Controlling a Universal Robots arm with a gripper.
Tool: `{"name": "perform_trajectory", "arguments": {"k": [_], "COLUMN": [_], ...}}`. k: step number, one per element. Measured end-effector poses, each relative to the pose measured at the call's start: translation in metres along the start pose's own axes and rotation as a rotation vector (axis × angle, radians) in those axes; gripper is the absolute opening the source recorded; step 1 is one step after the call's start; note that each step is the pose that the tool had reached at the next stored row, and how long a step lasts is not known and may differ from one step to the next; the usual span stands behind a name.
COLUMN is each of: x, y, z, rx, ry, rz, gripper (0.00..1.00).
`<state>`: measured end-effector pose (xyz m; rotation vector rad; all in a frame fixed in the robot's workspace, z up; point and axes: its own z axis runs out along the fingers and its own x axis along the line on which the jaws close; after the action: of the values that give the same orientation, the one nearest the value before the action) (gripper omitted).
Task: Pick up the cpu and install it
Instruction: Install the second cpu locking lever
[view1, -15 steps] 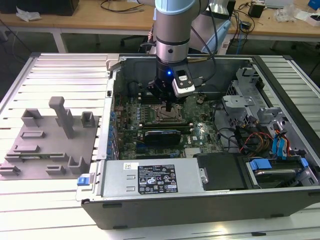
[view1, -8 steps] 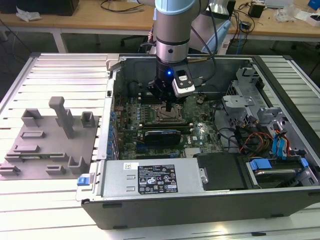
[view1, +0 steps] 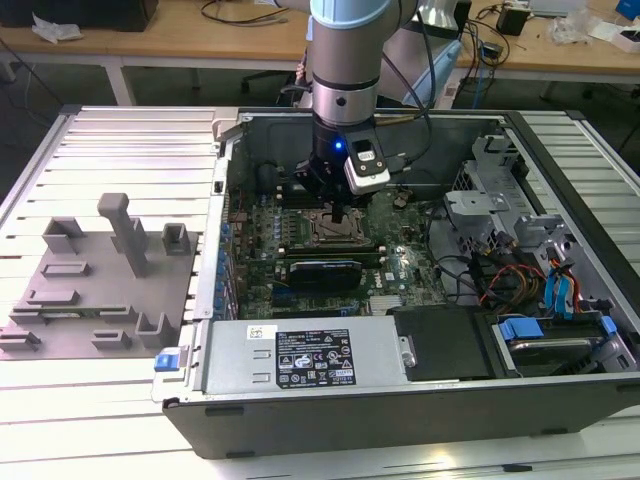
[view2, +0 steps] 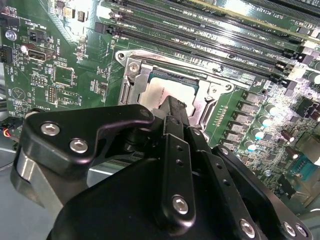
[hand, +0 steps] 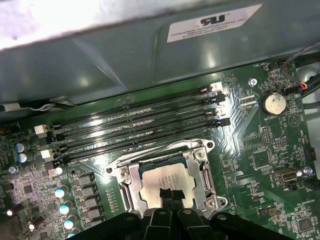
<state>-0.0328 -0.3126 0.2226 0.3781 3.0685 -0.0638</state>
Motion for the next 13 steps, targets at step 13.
{"name": "perform_trajectory", "arguments": {"k": [13], "x": [-0.0052], "y": [-0.0184], "z": [-0.0104], "rx": [-0.0003], "ry": [-0.0001], "rz": [0.0], "gripper": [0.11]}}
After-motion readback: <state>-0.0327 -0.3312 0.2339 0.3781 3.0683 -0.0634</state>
